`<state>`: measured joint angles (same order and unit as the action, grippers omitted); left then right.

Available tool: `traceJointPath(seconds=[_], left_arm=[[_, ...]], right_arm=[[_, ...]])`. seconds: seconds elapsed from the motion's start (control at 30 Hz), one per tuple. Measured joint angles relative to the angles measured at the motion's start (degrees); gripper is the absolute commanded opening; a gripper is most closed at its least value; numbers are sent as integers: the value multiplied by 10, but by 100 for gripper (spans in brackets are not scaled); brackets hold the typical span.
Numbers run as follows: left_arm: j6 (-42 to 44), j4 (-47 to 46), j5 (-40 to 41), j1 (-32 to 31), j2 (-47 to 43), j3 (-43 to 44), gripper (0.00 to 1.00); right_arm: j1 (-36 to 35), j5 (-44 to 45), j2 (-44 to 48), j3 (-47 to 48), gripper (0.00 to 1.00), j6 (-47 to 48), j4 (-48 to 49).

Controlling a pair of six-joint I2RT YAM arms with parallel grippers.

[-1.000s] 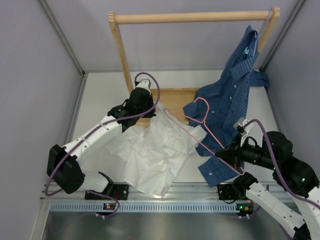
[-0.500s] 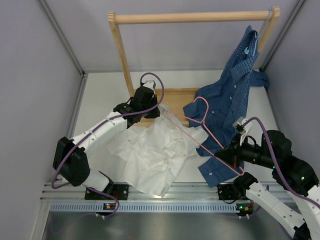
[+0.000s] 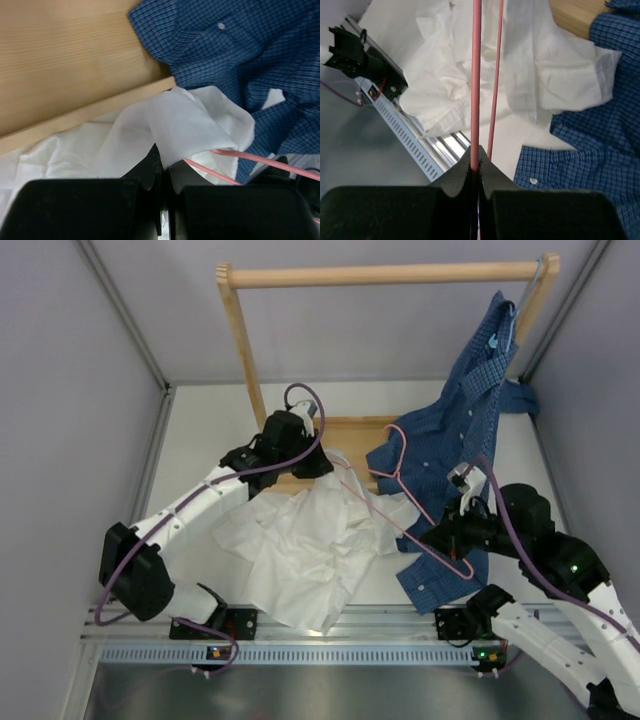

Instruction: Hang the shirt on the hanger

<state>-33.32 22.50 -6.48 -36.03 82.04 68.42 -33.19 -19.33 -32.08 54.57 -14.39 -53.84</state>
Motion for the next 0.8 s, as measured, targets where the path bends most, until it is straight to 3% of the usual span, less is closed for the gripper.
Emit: traceJointPath(seconds=[0.3, 0.47, 0.8], left_arm=[[32, -7, -94, -52, -66, 0, 0], [68, 3, -139, -114, -98, 8, 0], [127, 50, -91, -272, -119, 153, 0]], right_arm=[[0, -97, -30, -80, 0, -28, 110], [0, -121, -20, -108, 0, -58, 192], [0, -144, 65, -208, 0, -143, 460]])
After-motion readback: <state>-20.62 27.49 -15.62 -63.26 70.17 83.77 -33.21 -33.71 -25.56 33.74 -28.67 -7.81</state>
